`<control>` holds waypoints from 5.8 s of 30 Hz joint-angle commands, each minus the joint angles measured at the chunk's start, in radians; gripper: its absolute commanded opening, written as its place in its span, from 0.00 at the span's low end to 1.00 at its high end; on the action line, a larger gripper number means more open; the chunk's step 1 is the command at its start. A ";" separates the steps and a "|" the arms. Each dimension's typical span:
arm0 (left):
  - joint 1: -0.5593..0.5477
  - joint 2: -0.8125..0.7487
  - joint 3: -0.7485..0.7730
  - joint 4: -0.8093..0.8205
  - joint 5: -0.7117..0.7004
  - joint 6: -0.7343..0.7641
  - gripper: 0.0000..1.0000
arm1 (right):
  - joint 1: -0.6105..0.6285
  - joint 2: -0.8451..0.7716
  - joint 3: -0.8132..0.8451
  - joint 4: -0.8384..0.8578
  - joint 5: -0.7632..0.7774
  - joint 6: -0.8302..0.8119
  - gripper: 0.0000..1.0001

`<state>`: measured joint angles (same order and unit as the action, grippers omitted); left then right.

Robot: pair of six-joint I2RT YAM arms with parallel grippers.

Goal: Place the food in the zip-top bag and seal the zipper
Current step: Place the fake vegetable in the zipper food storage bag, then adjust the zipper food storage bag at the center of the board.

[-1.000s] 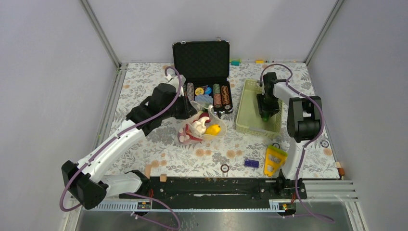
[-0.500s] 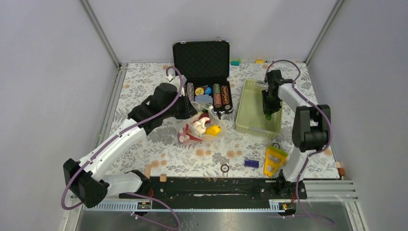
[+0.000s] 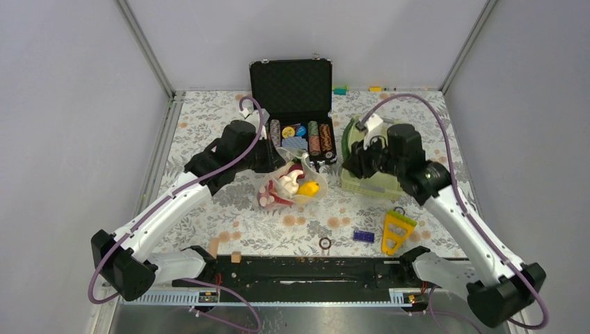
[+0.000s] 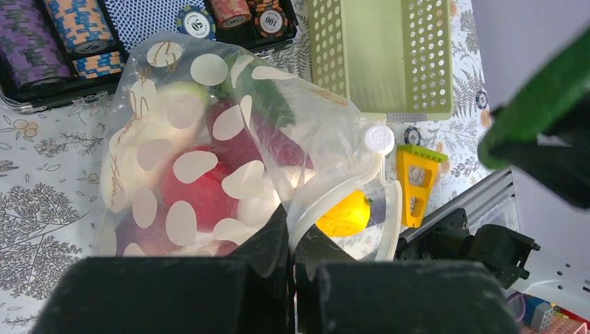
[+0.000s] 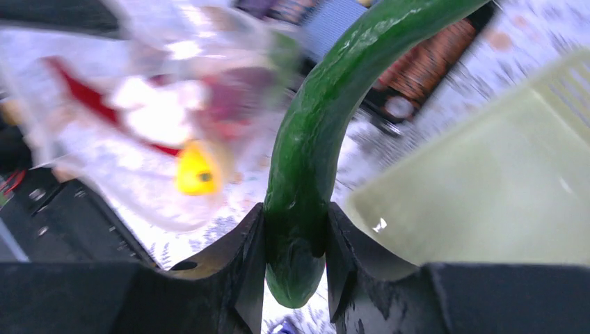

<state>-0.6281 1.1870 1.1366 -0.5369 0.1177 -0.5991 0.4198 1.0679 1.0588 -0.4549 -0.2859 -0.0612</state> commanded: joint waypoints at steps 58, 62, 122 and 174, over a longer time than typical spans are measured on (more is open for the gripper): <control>0.004 -0.003 0.059 0.028 0.031 -0.065 0.00 | 0.490 0.273 0.002 -0.199 0.032 -0.294 0.18; -0.008 -0.012 0.065 0.037 0.047 -0.041 0.00 | 0.490 0.351 0.090 -0.262 0.140 -0.187 0.15; -0.148 0.004 -0.025 0.127 -0.024 -0.078 0.00 | 0.485 -0.146 -0.182 0.177 0.630 0.426 1.00; -0.221 -0.052 -0.147 0.354 0.148 -0.094 0.67 | 0.334 0.243 0.170 0.022 -0.029 -0.020 0.06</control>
<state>-0.8444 1.1637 0.9932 -0.2707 0.2268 -0.7113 0.7563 1.3220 1.1835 -0.4171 -0.2619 0.0452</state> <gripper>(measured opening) 0.458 0.050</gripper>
